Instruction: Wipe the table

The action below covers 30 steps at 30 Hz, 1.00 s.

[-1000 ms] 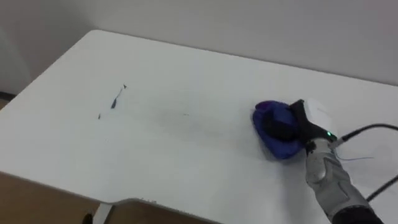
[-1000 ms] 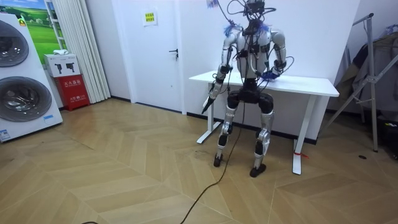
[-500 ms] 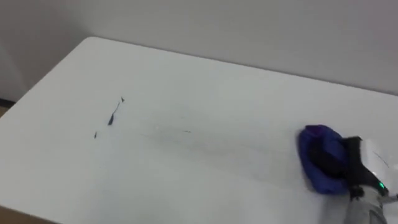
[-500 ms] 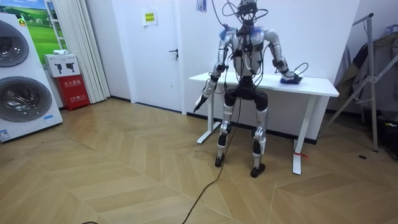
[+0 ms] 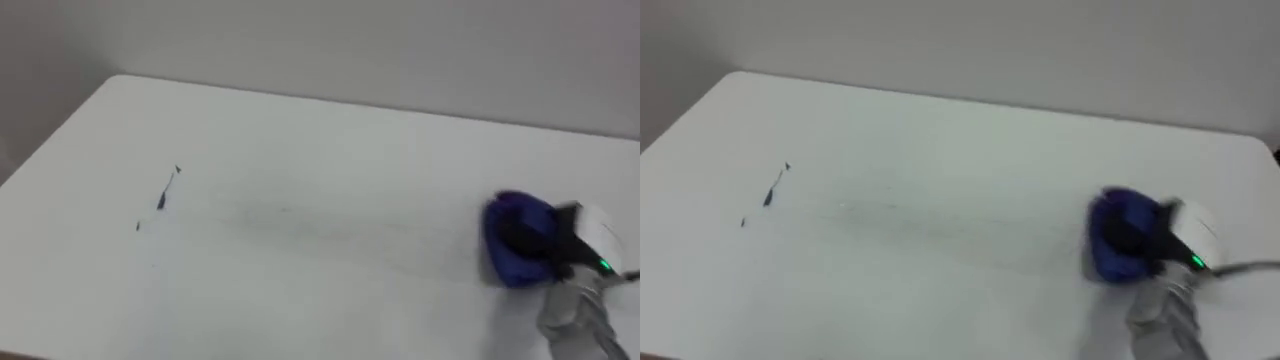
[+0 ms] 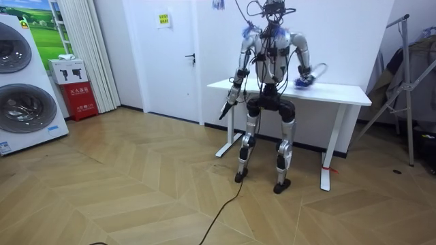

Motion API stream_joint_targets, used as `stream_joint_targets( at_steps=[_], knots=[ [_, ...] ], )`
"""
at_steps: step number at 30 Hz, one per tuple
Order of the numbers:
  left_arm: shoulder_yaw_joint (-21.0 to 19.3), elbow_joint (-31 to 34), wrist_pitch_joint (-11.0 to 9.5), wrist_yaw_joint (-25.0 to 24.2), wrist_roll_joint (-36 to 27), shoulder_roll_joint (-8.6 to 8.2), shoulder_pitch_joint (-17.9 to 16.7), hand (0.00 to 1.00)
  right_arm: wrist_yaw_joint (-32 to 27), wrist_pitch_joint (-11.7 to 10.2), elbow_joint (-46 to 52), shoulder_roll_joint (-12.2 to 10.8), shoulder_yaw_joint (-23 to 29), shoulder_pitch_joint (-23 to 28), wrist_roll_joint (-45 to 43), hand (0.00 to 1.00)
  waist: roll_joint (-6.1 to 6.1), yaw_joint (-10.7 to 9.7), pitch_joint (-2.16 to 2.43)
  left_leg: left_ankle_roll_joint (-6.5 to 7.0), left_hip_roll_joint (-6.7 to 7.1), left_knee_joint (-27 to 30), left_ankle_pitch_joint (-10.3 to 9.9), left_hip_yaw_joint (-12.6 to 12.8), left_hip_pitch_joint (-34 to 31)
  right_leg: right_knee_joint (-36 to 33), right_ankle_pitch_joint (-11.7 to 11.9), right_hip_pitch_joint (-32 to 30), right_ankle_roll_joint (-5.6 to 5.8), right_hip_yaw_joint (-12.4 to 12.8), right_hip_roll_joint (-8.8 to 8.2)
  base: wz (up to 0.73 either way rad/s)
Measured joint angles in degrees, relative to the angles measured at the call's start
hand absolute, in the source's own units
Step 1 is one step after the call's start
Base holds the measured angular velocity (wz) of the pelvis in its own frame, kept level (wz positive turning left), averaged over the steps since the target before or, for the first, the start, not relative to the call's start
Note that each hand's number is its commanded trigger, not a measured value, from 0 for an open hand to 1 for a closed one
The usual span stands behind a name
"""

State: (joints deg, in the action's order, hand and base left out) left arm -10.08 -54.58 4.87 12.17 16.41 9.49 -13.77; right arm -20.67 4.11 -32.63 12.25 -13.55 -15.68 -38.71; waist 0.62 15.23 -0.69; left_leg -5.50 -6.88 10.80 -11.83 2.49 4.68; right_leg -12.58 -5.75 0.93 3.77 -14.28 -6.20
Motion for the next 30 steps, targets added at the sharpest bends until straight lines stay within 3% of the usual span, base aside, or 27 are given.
stream_joint_targets(
  at_steps=[1,3,5,8,10,12,13,16,19,21,23,26,28,30],
  knots=[
    [0.90,0.54,0.18,-0.39,0.02,-0.30,0.12,0.00,1.25,-1.64,-0.37,-1.07,-1.66,-3.09,-1.43,1.00,-0.25,1.50,-0.15,0.19,0.01,-0.19,0.23,-0.50,-0.08,0.33,-0.12,0.18,0.12,-0.08,0.12,0.30],
    [1.33,2.57,0.54,-0.49,-0.04,-0.22,-1.57,0.00,2.08,-2.94,-0.33,-1.69,-2.26,-5.46,-2.15,1.00,0.23,3.35,0.11,0.33,0.31,-0.81,0.54,-1.75,-0.17,1.16,-0.31,0.91,0.42,-0.68,0.01,0.36],
    [1.20,3.17,1.91,-0.47,-0.16,0.17,-4.12,0.00,1.90,-2.99,-0.97,-1.33,-1.78,-4.85,-2.30,1.00,0.51,3.13,0.29,0.54,0.80,-0.89,0.66,-3.13,0.14,1.88,-0.57,2.42,0.85,-2.69,-0.63,0.55],
    [-1.21,3.43,2.31,-0.45,-0.66,0.33,-7.58,0.00,1.24,-3.76,-6.79,0.05,2.49,0.99,-2.22,1.00,0.85,1.20,0.39,0.72,0.87,-0.93,0.77,-3.25,1.31,2.24,-0.58,4.79,0.88,-5.34,-1.03,0.57],
    [-5.02,3.36,2.10,-0.49,-0.48,0.35,-9.91,0.00,-2.42,-9.57,-8.44,1.38,10.14,9.08,-0.29,1.00,1.25,-2.08,0.54,0.85,1.65,-1.10,0.85,-2.80,2.00,2.32,-1.30,6.71,1.96,-6.68,-1.97,0.47],
    [-9.02,3.40,1.42,-0.46,0.12,0.42,-11.09,0.00,-4.41,-12.06,-9.74,2.68,16.33,13.14,0.39,1.00,1.09,-3.96,0.67,0.85,1.96,-1.26,0.85,-2.42,2.99,2.86,-1.44,8.16,2.17,-6.82,-2.26,0.14],
    [-11.12,3.40,0.68,-0.42,0.64,0.70,-11.71,0.00,-5.09,-12.62,-10.97,3.43,20.00,15.18,0.66,1.00,1.43,-4.69,1.23,0.85,2.02,-1.39,0.85,-1.67,3.27,2.98,-1.49,8.30,2.24,-6.81,-2.39,-0.05],
    [-13.33,3.62,-0.63,-0.44,0.64,1.96,-11.71,0.00,-5.52,-13.39,-16.96,6.91,26.08,17.11,2.60,1.00,1.73,-7.13,1.41,0.88,2.13,-1.43,0.83,-0.74,5.02,2.87,-1.49,10.19,2.24,-6.93,-2.59,-0.02],
    [-12.72,3.98,-2.44,-0.43,0.12,2.81,-11.53,0.00,-5.90,-13.24,-20.38,8.97,28.90,18.16,5.44,1.00,1.92,-7.94,1.57,1.32,2.15,-1.39,0.57,0.10,4.99,2.96,-1.51,10.07,2.28,-6.89,-2.63,-0.13],
    [-11.42,3.92,-2.48,-0.38,-0.01,2.64,-10.73,0.00,-6.06,-12.75,-20.42,8.97,28.78,17.95,7.31,1.00,1.73,-8.43,1.53,1.76,2.16,-1.40,0.24,0.18,4.99,2.93,-1.67,9.94,2.53,-6.85,-2.67,-0.09],
    [-9.17,3.75,-2.46,-0.36,0.03,2.61,-9.52,0.00,-5.93,-11.07,-20.34,8.76,27.73,16.79,7.73,1.00,1.67,-7.59,1.51,1.72,2.18,-1.44,-0.14,0.50,5.04,2.95,-1.91,9.52,2.87,-6.46,-2.62,-0.26],
    [-3.86,3.44,-2.28,-0.32,-0.02,1.82,-7.49,0.00,-5.88,-6.13,-19.24,8.22,23.10,13.43,7.82,1.00,0.92,-6.14,1.42,1.43,2.07,-1.21,-0.37,0.40,4.90,2.74,-1.54,8.96,2.06,-5.26,-2.01,-0.33],
    [-0.76,2.80,-2.24,-0.28,0.00,1.13,-6.35,0.00,-4.41,-1.93,-13.25,6.69,16.28,12.85,7.01,1.00,0.54,-3.55,1.30,1.25,1.53,-1.22,-0.30,0.35,4.85,2.61,-0.92,7.45,1.11,-2.91,-0.72,-0.54],
    [-0.44,2.61,-1.44,-0.18,0.02,0.13,-5.31,0.00,-1.33,-0.12,-7.16,4.54,10.00,10.92,5.70,1.00,0.54,-1.45,1.25,1.21,1.39,-1.28,-0.27,-0.77,4.12,2.42,-0.63,5.57,0.52,-2.19,0.15,-0.49]
  ],
)
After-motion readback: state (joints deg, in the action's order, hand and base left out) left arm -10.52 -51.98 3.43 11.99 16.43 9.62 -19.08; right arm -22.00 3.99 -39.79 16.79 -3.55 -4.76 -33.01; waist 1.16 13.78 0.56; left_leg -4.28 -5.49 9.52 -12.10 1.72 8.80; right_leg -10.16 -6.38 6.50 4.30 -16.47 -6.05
